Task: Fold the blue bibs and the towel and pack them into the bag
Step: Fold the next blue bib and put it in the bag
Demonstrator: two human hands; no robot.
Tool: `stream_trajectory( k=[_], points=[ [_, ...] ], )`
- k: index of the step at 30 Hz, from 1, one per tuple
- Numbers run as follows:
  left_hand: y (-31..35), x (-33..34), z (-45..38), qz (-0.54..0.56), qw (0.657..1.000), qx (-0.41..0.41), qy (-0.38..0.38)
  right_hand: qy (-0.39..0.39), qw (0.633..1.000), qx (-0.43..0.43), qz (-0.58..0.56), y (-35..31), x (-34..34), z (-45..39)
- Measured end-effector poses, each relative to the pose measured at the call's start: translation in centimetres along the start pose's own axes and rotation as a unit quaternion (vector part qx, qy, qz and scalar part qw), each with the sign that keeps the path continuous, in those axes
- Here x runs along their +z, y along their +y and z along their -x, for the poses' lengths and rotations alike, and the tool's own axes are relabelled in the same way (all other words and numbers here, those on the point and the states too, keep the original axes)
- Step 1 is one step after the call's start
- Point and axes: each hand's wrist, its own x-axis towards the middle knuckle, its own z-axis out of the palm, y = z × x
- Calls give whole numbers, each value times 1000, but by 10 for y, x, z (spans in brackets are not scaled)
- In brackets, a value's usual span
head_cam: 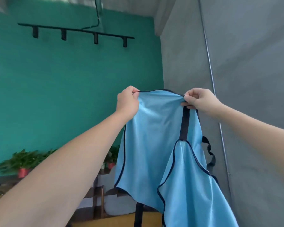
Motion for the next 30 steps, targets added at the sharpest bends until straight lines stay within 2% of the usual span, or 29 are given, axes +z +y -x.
stream_trajectory(
  k=[5,9,15,20,25,27,30],
  points=[
    [-31,-51,-12,-73,997,12,11,-19,1000,5,-16,-10,54,-8],
    [-71,-72,-18,-99,995,17,6,-37,999,19,-28,8,101,-18],
    [-154,-72,-27,-143,990,12,9,-59,997,31,-47,66,181,-39],
    [-222,-47,-1,-140,990,9,8,-89,990,84,-67,144,242,-29],
    [-294,9,91,-126,988,-16,-84,-104,972,207,-44,248,277,42],
    [-322,32,150,-117,981,-36,-151,-126,957,260,-5,292,285,87],
    [-363,58,245,-136,950,-90,-267,-200,929,303,63,334,296,161]
  ],
)
